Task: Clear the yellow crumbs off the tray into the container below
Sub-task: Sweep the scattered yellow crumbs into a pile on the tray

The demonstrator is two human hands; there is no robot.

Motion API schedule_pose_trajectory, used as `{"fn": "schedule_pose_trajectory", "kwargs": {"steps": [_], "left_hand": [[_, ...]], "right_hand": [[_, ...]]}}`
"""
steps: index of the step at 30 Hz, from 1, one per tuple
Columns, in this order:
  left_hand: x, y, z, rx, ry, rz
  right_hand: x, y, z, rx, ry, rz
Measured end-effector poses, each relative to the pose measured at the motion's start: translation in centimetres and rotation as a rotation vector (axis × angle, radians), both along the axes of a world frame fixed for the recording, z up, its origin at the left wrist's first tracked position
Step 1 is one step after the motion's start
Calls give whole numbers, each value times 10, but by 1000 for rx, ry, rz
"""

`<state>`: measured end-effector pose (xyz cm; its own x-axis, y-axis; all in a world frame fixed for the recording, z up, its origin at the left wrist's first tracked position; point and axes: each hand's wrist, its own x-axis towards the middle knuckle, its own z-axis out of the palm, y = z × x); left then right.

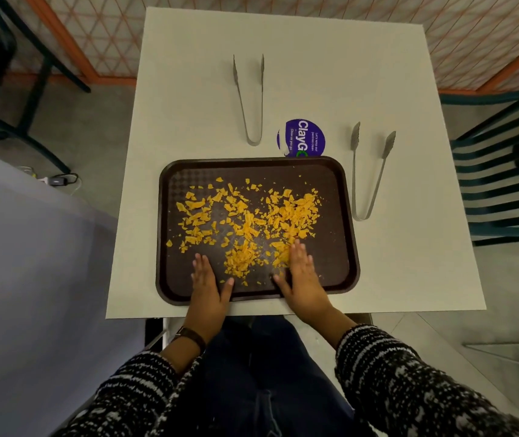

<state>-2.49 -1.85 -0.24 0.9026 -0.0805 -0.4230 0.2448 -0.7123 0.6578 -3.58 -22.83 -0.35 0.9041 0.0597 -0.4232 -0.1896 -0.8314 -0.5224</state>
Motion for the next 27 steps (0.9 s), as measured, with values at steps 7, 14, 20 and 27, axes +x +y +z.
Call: {"fn": "schedule_pose_trajectory", "kwargs": {"steps": [7, 14, 20, 27], "left_hand": [[1, 1, 0, -20, 13, 11], [2, -2, 0, -1, 14, 12], [0, -1, -1, 7, 9, 5], [20, 21, 7, -20, -68, 154]], "right_hand": [[-3, -16, 4, -187, -15, -243], [-2, 24, 18, -258, 272, -494], [11, 70, 36, 280, 139, -466], [12, 12, 20, -41, 28, -456]]}}
